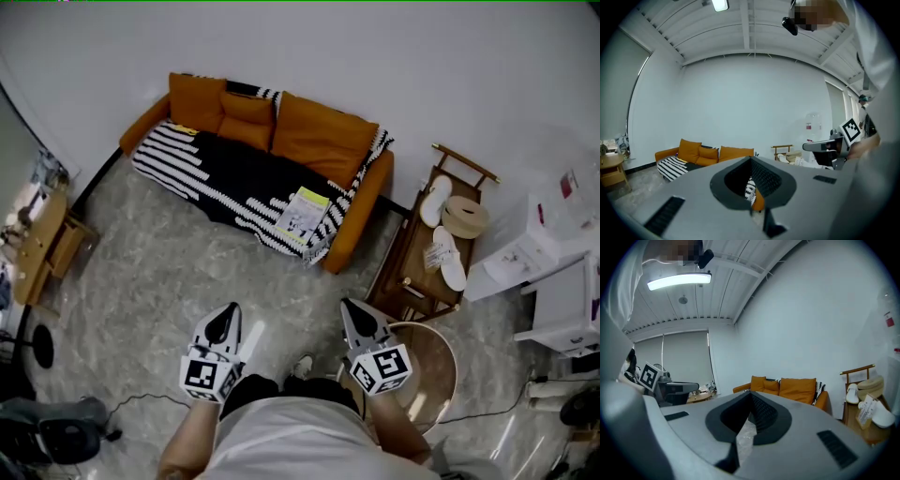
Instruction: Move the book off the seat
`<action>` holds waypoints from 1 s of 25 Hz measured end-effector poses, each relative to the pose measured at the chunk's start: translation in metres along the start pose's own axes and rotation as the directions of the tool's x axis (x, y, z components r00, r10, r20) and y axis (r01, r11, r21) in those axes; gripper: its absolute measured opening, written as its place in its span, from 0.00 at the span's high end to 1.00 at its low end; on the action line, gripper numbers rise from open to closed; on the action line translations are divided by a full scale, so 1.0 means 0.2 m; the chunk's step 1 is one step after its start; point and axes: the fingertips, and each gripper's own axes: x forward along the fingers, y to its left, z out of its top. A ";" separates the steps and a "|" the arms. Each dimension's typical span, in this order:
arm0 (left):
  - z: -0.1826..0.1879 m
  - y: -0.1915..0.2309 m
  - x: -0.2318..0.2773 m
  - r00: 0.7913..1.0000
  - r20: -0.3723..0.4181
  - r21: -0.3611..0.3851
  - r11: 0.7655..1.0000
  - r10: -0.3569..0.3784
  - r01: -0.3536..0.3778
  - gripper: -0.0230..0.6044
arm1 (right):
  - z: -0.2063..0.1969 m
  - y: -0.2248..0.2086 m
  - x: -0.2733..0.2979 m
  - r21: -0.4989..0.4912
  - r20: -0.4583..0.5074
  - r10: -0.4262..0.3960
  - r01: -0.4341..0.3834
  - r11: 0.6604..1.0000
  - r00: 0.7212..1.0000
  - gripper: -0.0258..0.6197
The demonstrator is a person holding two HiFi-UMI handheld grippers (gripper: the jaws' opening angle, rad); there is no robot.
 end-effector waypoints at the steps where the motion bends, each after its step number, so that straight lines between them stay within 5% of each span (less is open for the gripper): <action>1: 0.00 -0.01 0.03 1.000 -0.001 0.001 1.000 -0.007 0.007 0.94 | 0.00 -0.02 0.01 0.003 -0.002 -0.002 0.002 1.000 1.000 0.93; 15: 0.05 0.17 0.48 0.997 -0.019 -0.020 0.997 -0.074 0.074 0.94 | 0.03 -0.22 0.28 0.018 -0.043 -0.069 0.070 0.997 0.997 0.93; 25: 0.02 0.60 1.01 0.980 -0.057 -0.057 0.981 -0.189 0.185 0.94 | 0.16 -0.24 0.97 -0.036 -0.112 -0.112 0.108 0.993 0.987 0.93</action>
